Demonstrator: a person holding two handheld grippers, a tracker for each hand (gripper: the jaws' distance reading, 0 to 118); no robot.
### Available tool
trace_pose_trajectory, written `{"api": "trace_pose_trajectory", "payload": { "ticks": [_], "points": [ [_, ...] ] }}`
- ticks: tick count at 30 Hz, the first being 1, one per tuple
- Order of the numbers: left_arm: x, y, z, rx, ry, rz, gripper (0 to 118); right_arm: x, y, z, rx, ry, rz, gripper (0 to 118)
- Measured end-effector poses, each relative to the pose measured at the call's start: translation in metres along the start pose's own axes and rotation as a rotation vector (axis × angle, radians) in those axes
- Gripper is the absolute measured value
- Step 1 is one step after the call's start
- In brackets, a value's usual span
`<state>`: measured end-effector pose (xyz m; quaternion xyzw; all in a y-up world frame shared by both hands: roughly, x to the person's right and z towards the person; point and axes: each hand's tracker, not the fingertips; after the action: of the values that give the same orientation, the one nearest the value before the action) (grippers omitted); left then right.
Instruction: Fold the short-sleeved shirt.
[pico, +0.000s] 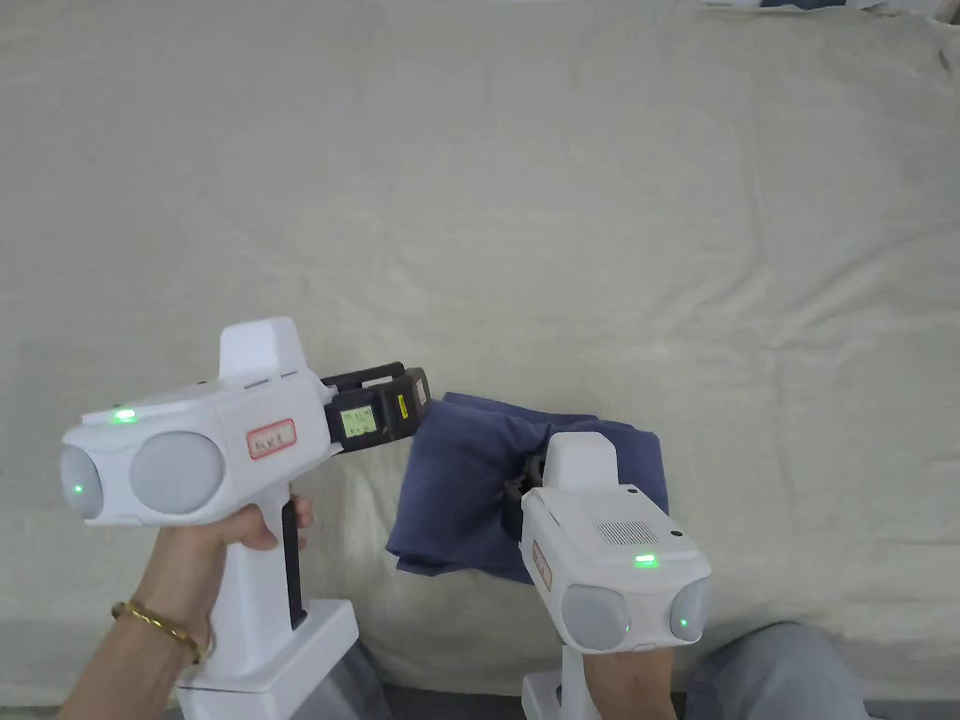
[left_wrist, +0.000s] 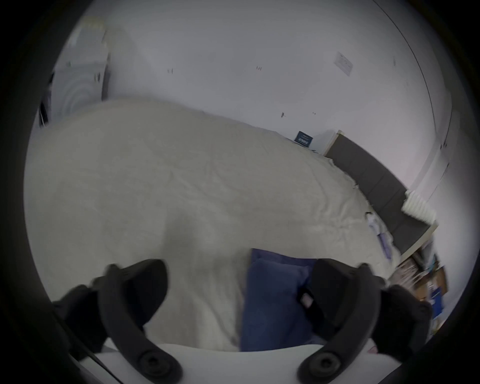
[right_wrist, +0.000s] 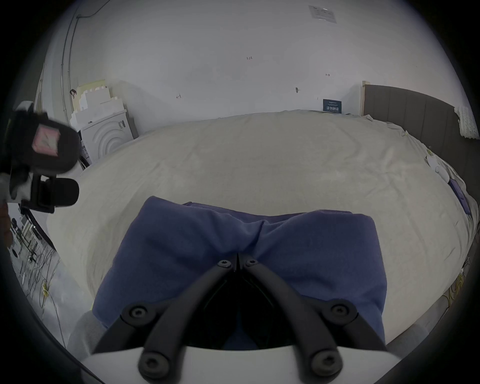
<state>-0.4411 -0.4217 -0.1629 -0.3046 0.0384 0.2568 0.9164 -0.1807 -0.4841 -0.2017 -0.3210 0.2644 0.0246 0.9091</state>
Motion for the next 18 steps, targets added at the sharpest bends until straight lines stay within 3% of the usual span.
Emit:
{"api": "trace_pose_trajectory", "payload": {
  "ticks": [7,13,18],
  "points": [
    [-0.02,0.002,-0.052,-0.398,-0.332,0.125,112,0.003,0.003,0.002,-0.017,0.026,-0.012,0],
    [-0.036,-0.015,-0.089,-0.566,-0.279,0.148,99,0.004,0.004,0.002,-0.022,0.028,-0.017,0],
    [-0.03,-0.017,-0.096,-0.587,-0.403,0.172,98,0.005,0.005,0.001,-0.029,0.037,-0.04,0]
  ]
}}
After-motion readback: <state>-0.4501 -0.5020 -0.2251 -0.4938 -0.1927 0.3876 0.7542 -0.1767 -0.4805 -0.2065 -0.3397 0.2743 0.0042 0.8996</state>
